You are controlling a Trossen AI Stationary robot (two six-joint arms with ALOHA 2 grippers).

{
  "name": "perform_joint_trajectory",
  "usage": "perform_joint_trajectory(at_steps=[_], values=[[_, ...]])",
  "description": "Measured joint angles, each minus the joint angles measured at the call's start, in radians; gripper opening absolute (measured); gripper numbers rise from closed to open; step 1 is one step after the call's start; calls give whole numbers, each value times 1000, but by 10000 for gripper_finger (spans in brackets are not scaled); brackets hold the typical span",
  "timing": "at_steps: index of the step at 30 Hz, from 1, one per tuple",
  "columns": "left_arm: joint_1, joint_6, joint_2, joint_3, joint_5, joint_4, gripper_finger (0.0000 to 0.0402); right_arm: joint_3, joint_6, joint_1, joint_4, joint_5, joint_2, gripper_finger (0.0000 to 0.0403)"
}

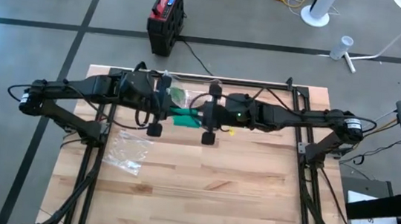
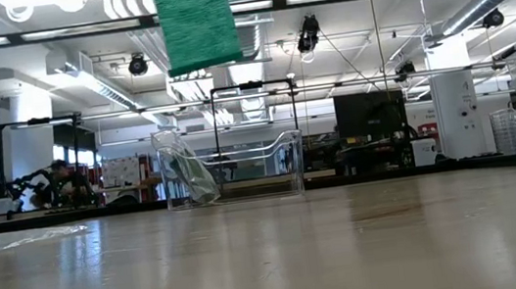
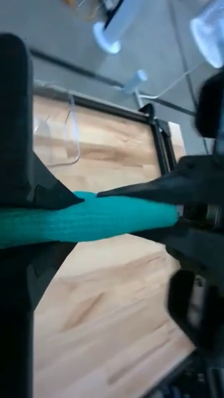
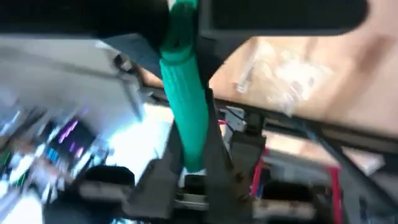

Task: Roll bandage
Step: Roll the blue bandage

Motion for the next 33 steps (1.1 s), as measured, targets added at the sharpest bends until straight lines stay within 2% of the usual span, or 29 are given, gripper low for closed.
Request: perform_joint_trajectory(at_steps=[6, 9, 16, 19, 24, 31, 33], values=[[10, -136, 1, 1, 6, 7, 87, -1, -366, 25, 42, 78, 1, 24], [17, -189, 0, 1, 31, 2, 125, -1, -540, 44, 52, 90, 2, 11], [59, -296, 8, 1, 268, 12, 204, -1, -888, 90, 82, 103, 2, 9], [65, -324, 17, 1, 329, 21, 223, -1, -985, 100, 78, 106, 2, 9], [67, -346, 22, 1, 386, 26, 225, -1, -1048, 106, 84, 97, 2, 9], [67, -370, 22, 1, 503, 20, 189, -1, -1073, 106, 75, -1, -12, 9], [67, -388, 22, 1, 509, 17, 180, -1, -1107, 106, 68, -8, -12, 9]])
